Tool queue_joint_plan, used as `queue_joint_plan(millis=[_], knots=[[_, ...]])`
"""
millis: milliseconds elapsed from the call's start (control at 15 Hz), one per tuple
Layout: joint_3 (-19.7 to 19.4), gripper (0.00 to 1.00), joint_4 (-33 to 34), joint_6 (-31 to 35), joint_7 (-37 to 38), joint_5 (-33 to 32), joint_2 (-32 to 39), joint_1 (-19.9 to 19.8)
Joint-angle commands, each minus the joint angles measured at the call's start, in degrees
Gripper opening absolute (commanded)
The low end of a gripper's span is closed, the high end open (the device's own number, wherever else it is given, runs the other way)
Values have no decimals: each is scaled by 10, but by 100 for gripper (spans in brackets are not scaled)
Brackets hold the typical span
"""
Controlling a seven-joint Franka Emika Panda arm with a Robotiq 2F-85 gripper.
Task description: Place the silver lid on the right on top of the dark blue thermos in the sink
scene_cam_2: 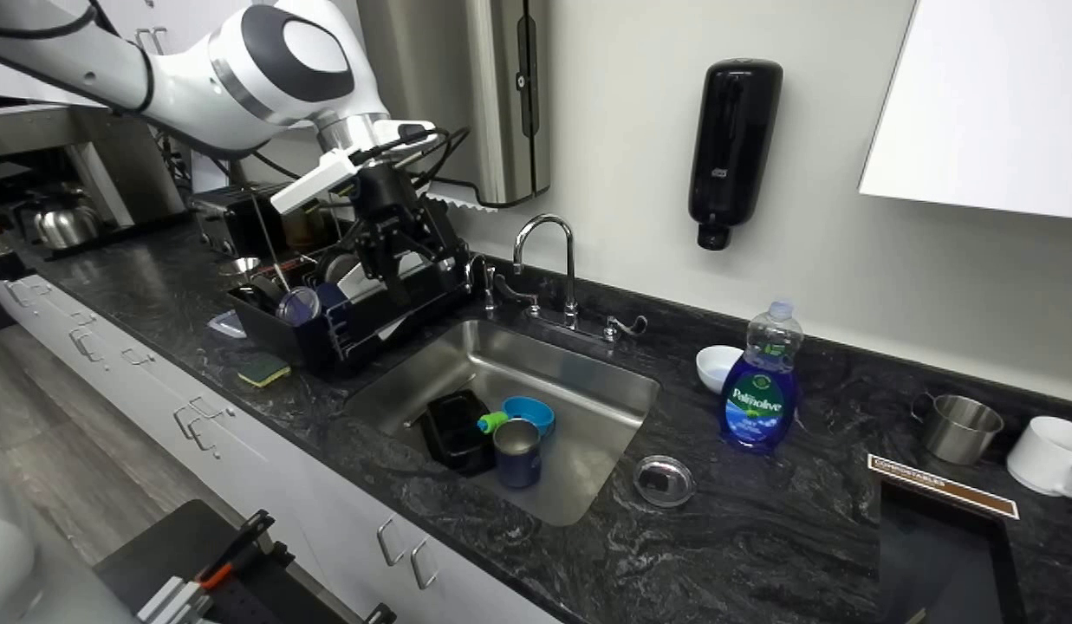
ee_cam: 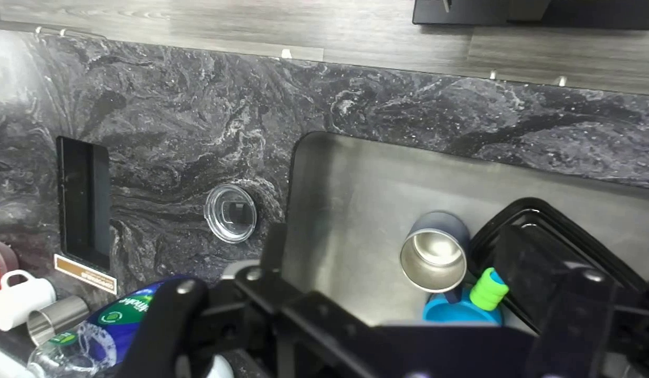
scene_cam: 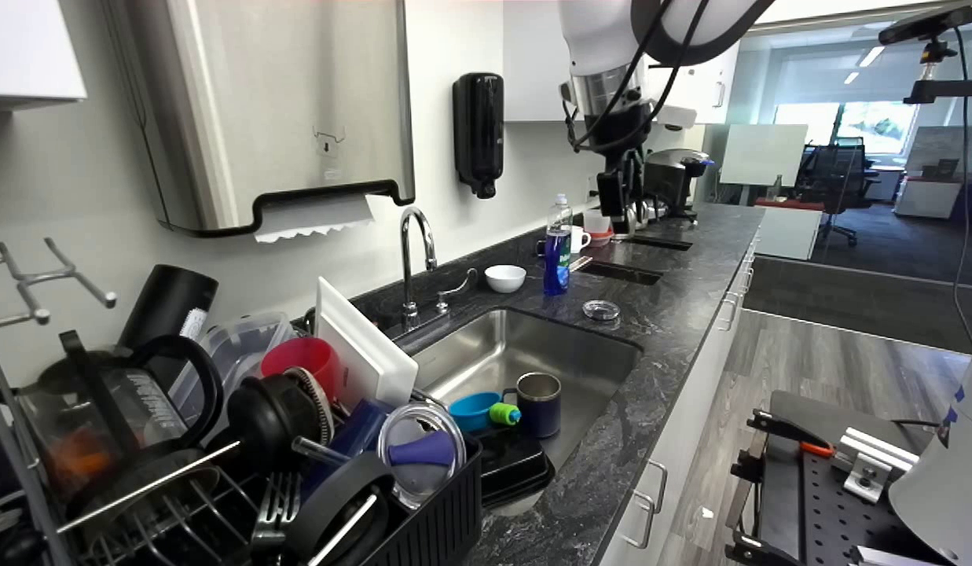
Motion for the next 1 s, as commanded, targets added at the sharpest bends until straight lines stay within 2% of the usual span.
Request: queue_joint_plan(millis=[0, 133, 200, 933], knots=[[-7, 100, -12, 31, 20, -41, 16, -16], [-13, 100, -14, 27, 31, -55, 24, -21], [-13, 100, -9, 16, 17, -40, 21, -16], [-14, 100, -9, 15, 18, -41, 21, -15]])
